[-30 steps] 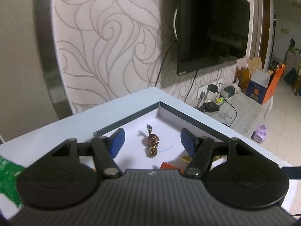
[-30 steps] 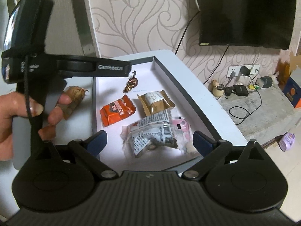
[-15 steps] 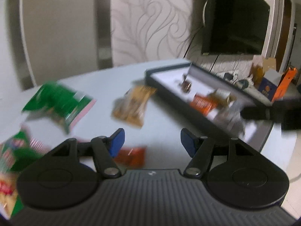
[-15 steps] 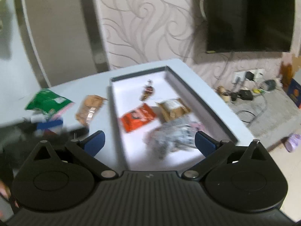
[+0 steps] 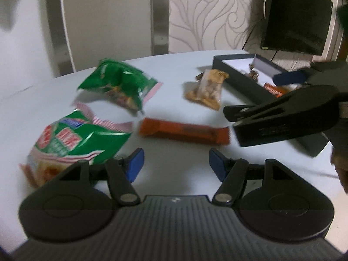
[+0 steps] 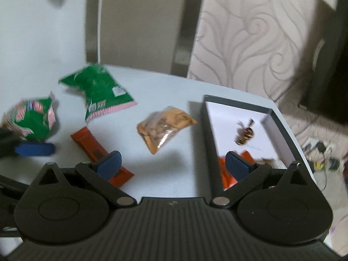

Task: Organize snacks
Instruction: 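Move both open tools back from the box over the table, then grasp the orange chocolate bar with the left tool while the right tool moves toward the peanut bag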

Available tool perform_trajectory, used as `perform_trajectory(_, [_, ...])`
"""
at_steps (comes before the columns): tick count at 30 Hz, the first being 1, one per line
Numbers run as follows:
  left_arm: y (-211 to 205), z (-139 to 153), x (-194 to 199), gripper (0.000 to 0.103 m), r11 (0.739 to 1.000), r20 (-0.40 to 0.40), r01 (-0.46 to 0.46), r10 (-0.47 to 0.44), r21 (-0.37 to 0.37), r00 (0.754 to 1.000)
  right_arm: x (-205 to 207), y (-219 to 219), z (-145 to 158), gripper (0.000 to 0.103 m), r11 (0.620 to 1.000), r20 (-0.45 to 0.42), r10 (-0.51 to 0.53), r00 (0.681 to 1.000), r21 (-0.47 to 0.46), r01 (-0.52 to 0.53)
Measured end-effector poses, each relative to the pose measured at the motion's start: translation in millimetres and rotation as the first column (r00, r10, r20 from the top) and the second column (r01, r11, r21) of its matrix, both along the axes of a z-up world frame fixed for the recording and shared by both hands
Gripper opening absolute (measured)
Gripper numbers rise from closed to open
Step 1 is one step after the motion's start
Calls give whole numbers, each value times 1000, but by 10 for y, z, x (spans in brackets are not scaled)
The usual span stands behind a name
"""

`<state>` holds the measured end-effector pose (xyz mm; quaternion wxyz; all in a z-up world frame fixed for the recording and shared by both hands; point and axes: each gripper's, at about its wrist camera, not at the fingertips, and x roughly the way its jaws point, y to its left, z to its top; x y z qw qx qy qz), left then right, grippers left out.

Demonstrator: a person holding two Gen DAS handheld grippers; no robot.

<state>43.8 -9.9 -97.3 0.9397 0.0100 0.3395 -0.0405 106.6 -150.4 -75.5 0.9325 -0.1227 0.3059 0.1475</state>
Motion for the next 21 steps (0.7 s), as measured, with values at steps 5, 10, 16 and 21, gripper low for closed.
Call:
perform_trajectory(5, [146, -8, -42, 68, 999, -7, -32, 32, 5, 999, 56, 352, -183, 103, 985, -1, 67, 998, -159, -67])
perform_trajectory(10, [293, -9, -107, 68, 999, -11, -47, 46, -15, 999, 65, 345, -234, 101, 993, -127, 104, 986, -42, -110])
perform_trajectory(16, [298, 31, -183, 69, 1000, 22, 24, -24, -3, 999, -37, 10, -208, 101, 977, -166, 182, 969, 146, -159])
perform_trajectory(21, [-13, 40, 18, 69, 975, 116, 204, -214, 88, 970, -173, -365, -50, 102, 949, -125, 121, 985, 305, -78])
